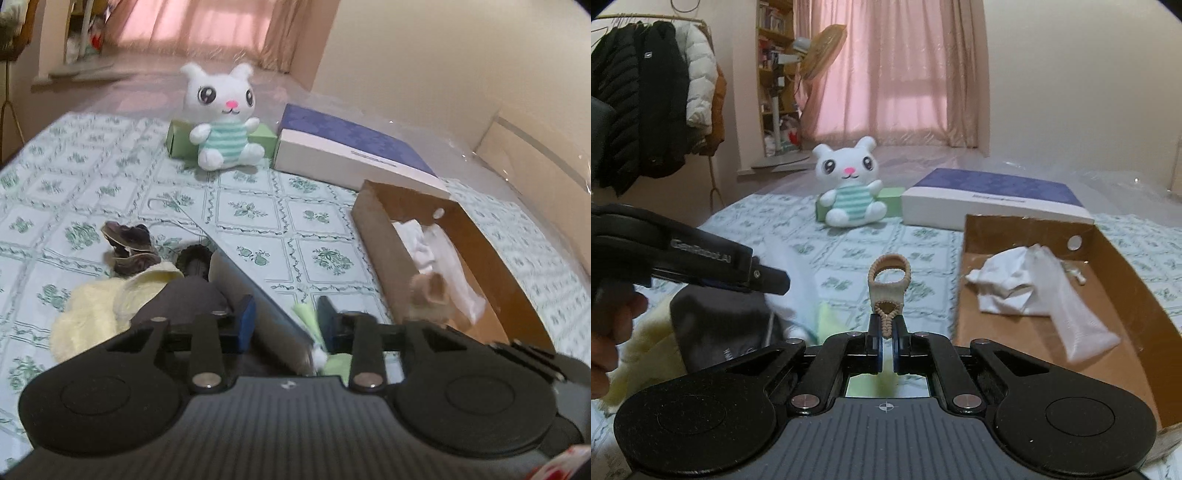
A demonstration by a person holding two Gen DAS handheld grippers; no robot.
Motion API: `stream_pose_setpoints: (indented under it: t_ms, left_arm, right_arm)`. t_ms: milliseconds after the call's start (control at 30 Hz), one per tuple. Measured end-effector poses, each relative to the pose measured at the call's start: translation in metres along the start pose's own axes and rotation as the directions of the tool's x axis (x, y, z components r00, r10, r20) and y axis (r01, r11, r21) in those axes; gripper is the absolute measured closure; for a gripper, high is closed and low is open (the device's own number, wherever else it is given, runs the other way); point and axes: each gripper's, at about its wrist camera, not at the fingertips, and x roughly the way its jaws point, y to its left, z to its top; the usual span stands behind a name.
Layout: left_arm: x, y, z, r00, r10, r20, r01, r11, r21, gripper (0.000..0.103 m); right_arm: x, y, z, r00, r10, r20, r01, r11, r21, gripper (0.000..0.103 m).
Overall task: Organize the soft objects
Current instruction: 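Grasp the beige finger sleeve with the right gripper while the left gripper grasps the blue mask, then carry the mask and finger sleeve over the box and release both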
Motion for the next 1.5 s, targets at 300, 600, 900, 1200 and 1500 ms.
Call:
stream_pose_setpoints:
  t_ms: [300, 600, 900, 1200, 1500]
  left_arm:
    - [0.003, 0.008, 0.003, 1.000, -0.005, -0.001, 0.005, 0.999, -0.038, 0.103]
    - [-0.056, -0.007, 0.022, 0.991, -0.039, 0.131, 0.039, 0.999, -0.001, 0.103]
    - [-0.094, -0.054, 0.039, 0.972, -0.119, 0.203, 0.101, 0.990, 0.096, 0.103]
    - [-0.056, -0.124, 0.037, 0.960, -0.258, 0.106, 0.240, 0.958, 0.157, 0.103]
    - [-0.001, -0.181, 0.028, 0.924, -0.383, 0.016, 0.375, 0.912, 0.167, 0.103]
  right_arm:
    - [-0.010, -0.021, -0.001, 1.000, -0.031, 0.003, 0.031, 0.999, 0.044, 0.098]
    - [-0.036, -0.040, 0.005, 0.998, -0.057, 0.031, 0.054, 0.993, 0.107, 0.098]
    - [-0.069, -0.066, 0.017, 0.991, -0.103, 0.086, 0.090, 0.985, 0.145, 0.098]
    - [-0.091, -0.110, 0.016, 0.978, -0.192, 0.077, 0.174, 0.966, 0.189, 0.098]
    - [-0.097, -0.148, 0.007, 0.968, -0.248, 0.044, 0.233, 0.946, 0.224, 0.098]
